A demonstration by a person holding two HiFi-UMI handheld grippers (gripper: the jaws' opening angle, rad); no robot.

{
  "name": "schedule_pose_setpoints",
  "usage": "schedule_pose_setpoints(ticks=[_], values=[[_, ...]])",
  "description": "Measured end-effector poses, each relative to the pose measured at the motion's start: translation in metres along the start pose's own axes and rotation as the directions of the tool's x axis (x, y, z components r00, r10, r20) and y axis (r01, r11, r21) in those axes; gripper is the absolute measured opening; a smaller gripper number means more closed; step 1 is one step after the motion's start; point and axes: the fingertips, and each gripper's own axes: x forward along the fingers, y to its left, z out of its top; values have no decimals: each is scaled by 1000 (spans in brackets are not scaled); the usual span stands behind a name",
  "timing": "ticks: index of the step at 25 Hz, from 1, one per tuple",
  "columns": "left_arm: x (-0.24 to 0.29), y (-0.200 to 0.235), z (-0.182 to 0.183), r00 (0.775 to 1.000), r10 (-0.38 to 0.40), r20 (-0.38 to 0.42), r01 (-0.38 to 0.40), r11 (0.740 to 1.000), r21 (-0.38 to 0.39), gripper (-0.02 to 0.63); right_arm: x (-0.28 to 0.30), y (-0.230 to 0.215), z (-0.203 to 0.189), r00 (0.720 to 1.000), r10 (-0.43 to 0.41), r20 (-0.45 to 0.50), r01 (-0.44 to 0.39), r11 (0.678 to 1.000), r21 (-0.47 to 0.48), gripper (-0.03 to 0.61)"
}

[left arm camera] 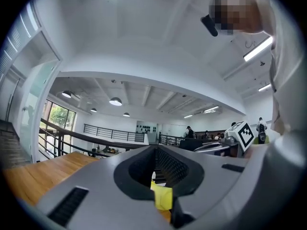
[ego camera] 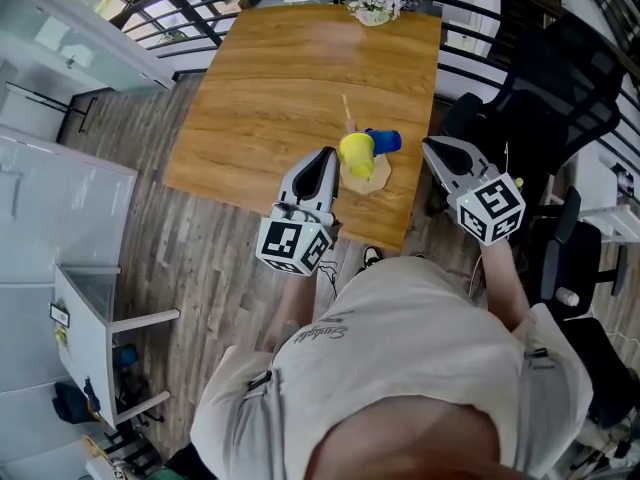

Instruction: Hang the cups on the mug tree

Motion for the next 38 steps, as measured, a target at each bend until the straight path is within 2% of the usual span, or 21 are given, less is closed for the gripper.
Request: schedule_pose_setpoints(ticks=[3,7,13,20,24,30,38], values=[[-3,-3,-1,1000,-10,14,10,1000,6,26,0,-3,-6,1000,-23,-22,22,999,-42,-5],[0,-2,-3,1000,-22,-3,22,1000,11,26,-3,-4,-2,999,-34,16,34,999,11,-6],[5,-2,-6,999,-32,-18,33,999,21,26,-6,-5,4,999,-46,30,46,999,-20,-5],[12,-2,-12,999,-32,-27,32,999,9,26,-14,-17,3,989,-120,84,120,993,3,-6],[15,2,-14,999,-31,-36,30,1000,-5,27,-15,-21,4,989,-120,85,120,993,6,-6],[18,0,-14,999,-47,-9,46,992,-121,27,-23,-26,-5,986,-134,97,129,990,54,-6],[16,8,-19,999,-17,-31,14,996,-88,26,-14,-32,-11,989,-106,98,97,991,91,-6]])
